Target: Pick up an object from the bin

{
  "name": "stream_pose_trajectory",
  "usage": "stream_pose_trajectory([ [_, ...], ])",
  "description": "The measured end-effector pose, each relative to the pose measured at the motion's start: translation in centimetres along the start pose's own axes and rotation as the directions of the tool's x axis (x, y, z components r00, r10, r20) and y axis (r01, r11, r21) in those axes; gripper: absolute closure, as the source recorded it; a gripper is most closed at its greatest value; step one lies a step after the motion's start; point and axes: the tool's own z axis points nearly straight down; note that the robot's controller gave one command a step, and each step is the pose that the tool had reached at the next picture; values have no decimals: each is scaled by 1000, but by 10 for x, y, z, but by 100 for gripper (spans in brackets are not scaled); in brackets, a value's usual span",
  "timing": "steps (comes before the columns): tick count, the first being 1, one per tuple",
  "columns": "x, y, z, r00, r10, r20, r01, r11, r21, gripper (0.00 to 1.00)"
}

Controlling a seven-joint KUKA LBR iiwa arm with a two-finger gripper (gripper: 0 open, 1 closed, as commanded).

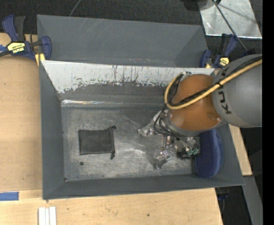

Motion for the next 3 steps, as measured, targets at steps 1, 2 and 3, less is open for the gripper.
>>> stream_pose_trajectory([
  [1, -30, 132, -28, 998, 69, -3, -69, 998, -7, 0],
  [2, -49, 160, -52, 993, -121, -2, 121, 993, -4, 0],
  [3, -63, 133, 0, 971, -240, -3, 240, 971, -6, 0],
])
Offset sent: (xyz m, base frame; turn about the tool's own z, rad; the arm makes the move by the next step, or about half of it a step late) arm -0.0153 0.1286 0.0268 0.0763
